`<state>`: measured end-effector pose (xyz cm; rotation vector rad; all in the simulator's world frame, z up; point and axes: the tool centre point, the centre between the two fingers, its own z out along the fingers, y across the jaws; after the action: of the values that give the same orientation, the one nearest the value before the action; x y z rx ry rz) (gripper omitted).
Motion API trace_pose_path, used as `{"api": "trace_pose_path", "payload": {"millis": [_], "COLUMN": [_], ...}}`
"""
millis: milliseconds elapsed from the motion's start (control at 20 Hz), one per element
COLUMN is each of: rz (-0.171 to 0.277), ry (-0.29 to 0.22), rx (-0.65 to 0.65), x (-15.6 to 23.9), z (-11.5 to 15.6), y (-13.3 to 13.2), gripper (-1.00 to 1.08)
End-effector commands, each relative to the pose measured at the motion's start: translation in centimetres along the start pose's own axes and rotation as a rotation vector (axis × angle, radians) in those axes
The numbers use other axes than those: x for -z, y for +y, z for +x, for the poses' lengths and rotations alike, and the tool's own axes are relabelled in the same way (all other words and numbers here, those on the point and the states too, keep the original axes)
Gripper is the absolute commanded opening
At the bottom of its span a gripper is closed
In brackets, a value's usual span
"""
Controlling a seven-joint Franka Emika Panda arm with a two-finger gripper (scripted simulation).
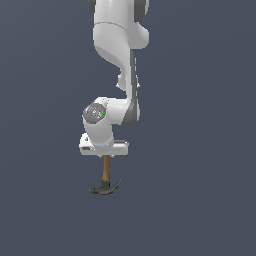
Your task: Pick up the object and move it to a goal position.
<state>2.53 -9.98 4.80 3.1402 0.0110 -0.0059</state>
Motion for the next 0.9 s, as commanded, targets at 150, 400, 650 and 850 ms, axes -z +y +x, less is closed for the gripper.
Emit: {"api": "trace_pose_path", "payload": {"millis": [150, 400, 650, 850], "rz": [-0.001, 0.001, 0.001, 0.002], "ry": [0.005, 0.005, 0.005, 0.005], "rx": [0.0, 0.001, 0.001, 0.001], "x": [3.8, 8.1, 12.7, 16.6], "z": [-1.6, -3.7, -5.9, -7.8], "y": [1.1, 2.3, 3.6, 4.8], "gripper": [-1.0, -1.0, -1.0, -1.0]}}
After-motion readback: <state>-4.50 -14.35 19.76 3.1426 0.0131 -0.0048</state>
